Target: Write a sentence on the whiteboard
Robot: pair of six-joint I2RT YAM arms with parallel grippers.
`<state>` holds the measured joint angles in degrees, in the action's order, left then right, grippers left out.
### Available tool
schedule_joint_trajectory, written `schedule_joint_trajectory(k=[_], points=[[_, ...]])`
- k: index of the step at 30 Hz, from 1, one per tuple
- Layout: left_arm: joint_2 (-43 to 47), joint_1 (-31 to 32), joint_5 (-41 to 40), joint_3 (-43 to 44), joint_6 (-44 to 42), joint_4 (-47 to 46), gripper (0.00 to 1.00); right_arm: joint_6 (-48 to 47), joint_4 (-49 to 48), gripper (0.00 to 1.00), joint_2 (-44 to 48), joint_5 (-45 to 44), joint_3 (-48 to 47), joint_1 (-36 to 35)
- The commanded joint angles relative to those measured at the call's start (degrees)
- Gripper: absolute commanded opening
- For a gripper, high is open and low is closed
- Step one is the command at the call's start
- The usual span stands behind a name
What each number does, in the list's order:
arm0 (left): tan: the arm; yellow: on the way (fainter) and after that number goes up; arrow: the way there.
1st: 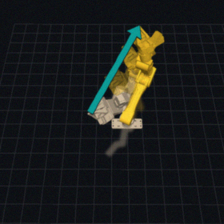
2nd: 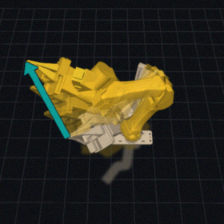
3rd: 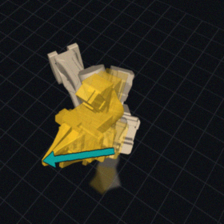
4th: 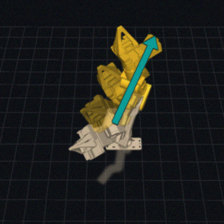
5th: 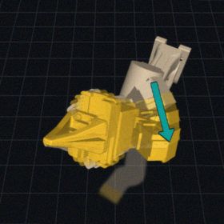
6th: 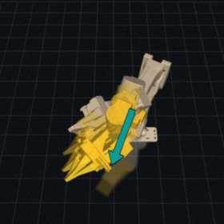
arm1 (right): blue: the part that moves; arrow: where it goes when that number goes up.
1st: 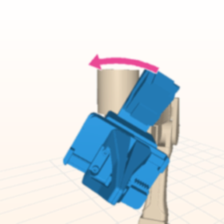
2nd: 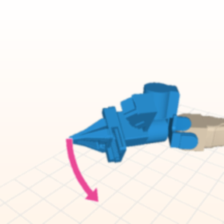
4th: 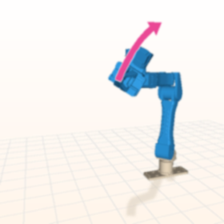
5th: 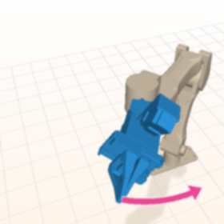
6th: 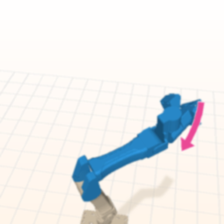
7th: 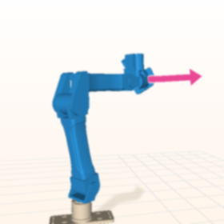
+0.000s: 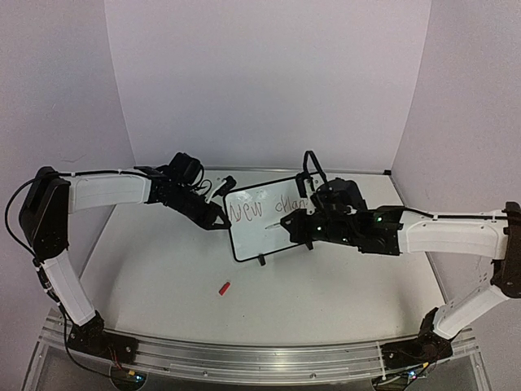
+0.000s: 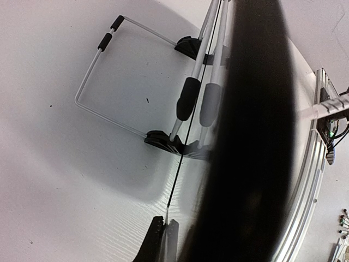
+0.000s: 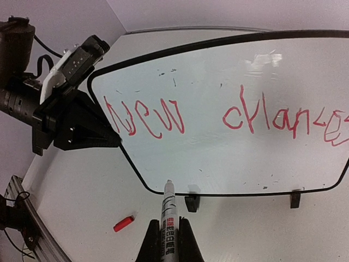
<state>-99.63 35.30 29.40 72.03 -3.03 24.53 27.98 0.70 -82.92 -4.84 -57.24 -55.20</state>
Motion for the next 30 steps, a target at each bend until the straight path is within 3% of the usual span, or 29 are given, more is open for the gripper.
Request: schedule_joint_trajectory(k=[1, 16, 30], points=[[2.0, 0.9, -0.3, 1.9, -0.1, 1.3, 0.0, 0.2, -5.5, 0.0, -2.8, -3.3, -2.7, -3.4], [1.3, 1.1, -0.6, 2.2, -0.3, 1.6, 0.0, -1.7, -12.2, 0.0, -14.3, -4.0, -6.5, -6.0], [1.6, 1.2, -0.9, 2.2, -0.4, 1.7, 0.0, -1.0, -12.5, 0.0, -20.5, -5.1, -10.7, -6.0]])
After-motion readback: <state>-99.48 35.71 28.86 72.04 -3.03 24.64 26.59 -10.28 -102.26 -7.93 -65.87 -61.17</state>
